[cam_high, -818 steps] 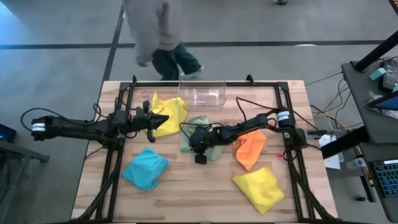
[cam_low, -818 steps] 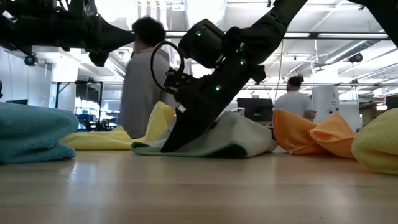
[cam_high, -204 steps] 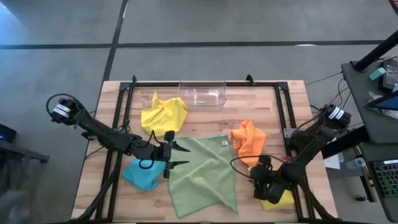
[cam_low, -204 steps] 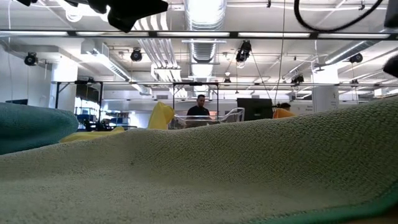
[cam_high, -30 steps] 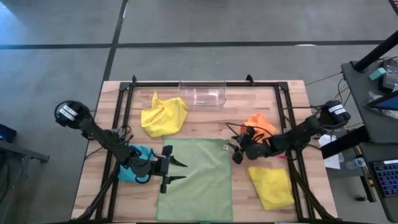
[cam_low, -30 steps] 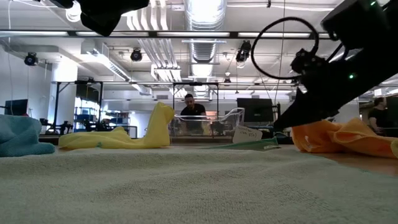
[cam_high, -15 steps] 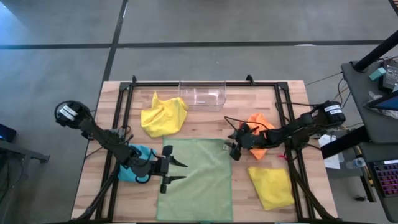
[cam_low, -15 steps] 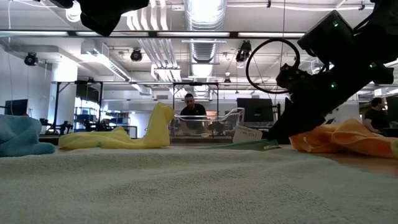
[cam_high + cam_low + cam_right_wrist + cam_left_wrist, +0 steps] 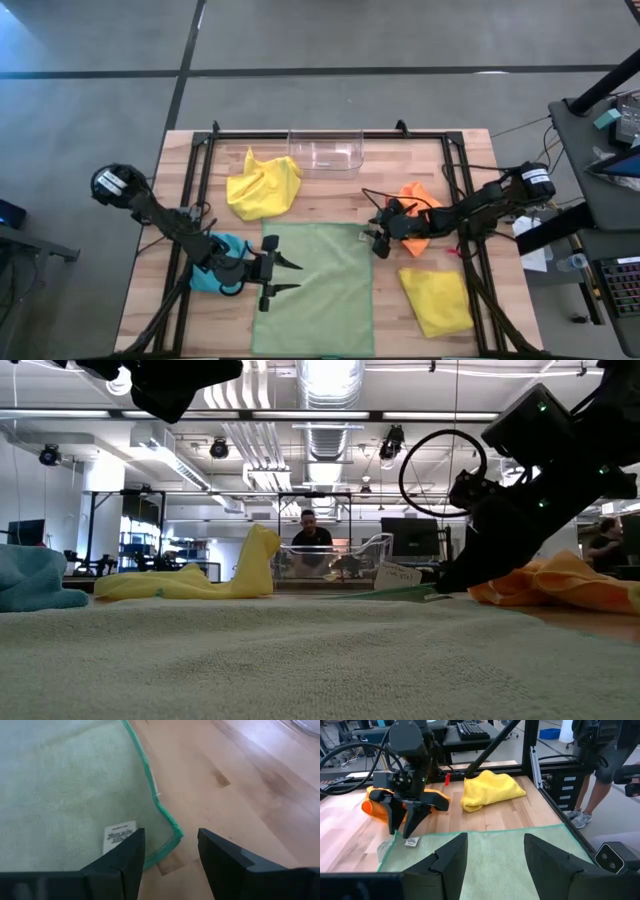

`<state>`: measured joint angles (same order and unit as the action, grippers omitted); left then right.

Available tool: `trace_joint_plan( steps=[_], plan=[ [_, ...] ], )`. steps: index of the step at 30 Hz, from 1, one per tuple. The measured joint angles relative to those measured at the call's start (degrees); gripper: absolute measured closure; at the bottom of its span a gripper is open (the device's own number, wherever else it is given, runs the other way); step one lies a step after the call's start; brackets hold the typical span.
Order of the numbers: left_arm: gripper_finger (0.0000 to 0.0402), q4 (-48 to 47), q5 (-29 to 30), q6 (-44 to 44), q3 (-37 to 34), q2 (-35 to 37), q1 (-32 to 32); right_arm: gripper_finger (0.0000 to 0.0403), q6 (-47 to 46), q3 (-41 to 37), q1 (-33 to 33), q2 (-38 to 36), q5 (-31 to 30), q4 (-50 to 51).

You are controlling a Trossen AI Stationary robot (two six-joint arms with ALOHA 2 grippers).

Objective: Fold microfiber towels
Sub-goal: Fold the light green microfiber cloth

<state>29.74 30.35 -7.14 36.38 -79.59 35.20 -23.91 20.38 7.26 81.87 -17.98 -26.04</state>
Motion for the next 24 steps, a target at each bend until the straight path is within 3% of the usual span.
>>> trace_joint_plan(
  steps=[3, 12, 24],
  plan=[
    [0.0222, -0.1, 0.0, 0.0, 0.0, 0.0, 0.0, 0.0258, 0.8, 0.0, -0.2, 0.0, 0.0, -0.4],
    [0.0222, -0.2, 0.0, 0.0, 0.0, 0.0, -0.2, 0.0386, 1.5, 0.0, -0.4, 0.0, -0.1, -1.7],
    [0.0222, -0.3, -0.9, -2.9, 0.0, 0.0, -0.2, 0.0394, 4.6, 2.4, -0.4, -2.7, -0.2, -1.2]
  ],
)
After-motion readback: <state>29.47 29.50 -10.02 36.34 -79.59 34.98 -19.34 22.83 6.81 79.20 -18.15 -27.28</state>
